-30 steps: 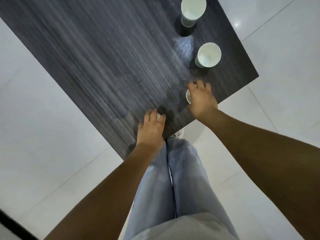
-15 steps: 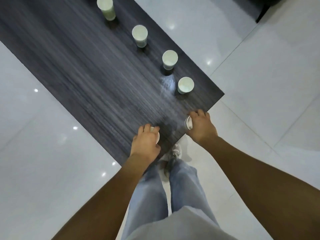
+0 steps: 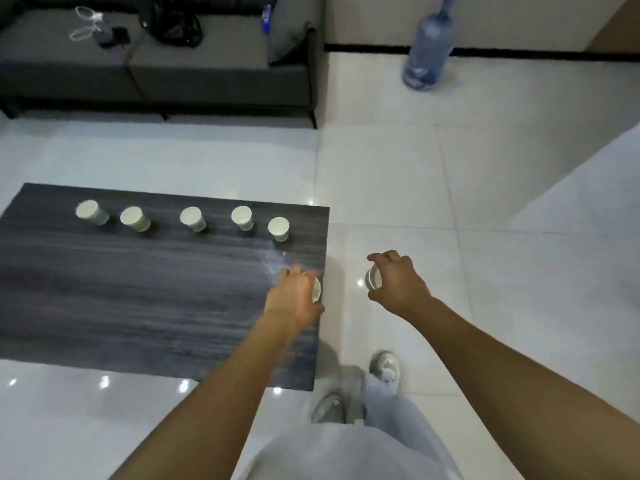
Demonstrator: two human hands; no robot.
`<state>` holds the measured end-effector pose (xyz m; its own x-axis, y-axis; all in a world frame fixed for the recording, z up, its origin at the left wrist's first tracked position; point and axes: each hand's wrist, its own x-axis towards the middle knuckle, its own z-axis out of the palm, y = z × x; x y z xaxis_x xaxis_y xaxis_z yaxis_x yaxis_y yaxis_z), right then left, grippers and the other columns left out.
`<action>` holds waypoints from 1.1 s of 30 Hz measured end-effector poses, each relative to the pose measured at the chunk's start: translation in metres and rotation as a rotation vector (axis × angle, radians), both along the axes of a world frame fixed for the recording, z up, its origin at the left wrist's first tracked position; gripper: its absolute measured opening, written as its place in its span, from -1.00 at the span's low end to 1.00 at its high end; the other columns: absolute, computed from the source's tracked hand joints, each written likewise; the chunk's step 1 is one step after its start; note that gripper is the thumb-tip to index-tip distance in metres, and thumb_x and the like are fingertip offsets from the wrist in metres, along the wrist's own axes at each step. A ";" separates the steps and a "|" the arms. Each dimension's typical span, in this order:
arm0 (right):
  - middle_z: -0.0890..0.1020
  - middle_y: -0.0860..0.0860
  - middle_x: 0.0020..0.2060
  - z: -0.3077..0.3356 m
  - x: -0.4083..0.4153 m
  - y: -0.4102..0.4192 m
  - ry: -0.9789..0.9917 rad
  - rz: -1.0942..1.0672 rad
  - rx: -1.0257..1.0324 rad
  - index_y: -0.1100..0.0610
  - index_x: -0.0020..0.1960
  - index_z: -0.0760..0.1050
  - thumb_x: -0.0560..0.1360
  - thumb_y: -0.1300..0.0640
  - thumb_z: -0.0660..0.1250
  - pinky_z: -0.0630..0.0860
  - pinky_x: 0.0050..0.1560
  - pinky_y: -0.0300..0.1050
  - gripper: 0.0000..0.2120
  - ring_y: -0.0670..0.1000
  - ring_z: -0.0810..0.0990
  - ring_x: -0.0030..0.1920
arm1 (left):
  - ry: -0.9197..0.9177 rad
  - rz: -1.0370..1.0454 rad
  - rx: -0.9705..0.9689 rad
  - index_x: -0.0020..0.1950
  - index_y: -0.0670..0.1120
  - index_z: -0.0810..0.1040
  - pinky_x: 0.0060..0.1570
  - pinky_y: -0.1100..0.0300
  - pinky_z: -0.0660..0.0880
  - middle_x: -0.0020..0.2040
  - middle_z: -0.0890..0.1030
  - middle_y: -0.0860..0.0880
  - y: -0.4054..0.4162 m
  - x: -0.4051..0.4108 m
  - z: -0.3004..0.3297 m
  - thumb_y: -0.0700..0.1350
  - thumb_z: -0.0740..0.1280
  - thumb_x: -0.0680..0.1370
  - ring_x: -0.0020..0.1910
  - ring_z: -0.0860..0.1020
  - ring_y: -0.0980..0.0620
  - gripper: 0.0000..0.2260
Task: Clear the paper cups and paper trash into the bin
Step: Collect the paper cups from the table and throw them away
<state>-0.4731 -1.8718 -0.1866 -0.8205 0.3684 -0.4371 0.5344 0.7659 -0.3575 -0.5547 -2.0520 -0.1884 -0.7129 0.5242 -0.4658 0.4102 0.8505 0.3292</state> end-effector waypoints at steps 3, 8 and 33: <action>0.32 -0.01 0.35 0.027 0.070 0.015 0.044 -0.179 -0.005 0.00 0.46 0.24 0.43 0.14 0.38 0.50 0.09 -0.01 -0.36 0.07 0.24 0.34 | 0.048 -0.212 -0.004 0.36 -0.03 0.37 0.15 -0.01 0.43 0.29 0.35 -0.08 0.039 0.030 0.036 -0.01 0.37 0.47 0.31 0.29 -0.10 -0.52; 0.32 0.00 0.36 0.063 0.201 0.043 0.098 -0.469 0.045 0.01 0.47 0.23 0.44 0.14 0.38 0.47 0.12 -0.05 -0.35 0.07 0.25 0.34 | 0.128 -0.549 0.032 0.41 -0.01 0.33 0.14 -0.01 0.46 0.29 0.36 -0.07 0.117 0.117 0.079 0.00 0.37 0.45 0.29 0.31 -0.09 -0.46; 0.32 0.00 0.35 0.102 0.964 -0.126 0.027 -1.718 0.144 -0.01 0.47 0.23 0.43 0.12 0.42 0.49 0.16 -0.02 -0.33 0.10 0.28 0.33 | 0.091 -1.753 0.222 0.41 -0.01 0.31 0.10 0.01 0.49 0.27 0.37 -0.06 0.182 0.865 0.123 0.01 0.38 0.45 0.28 0.33 -0.08 -0.44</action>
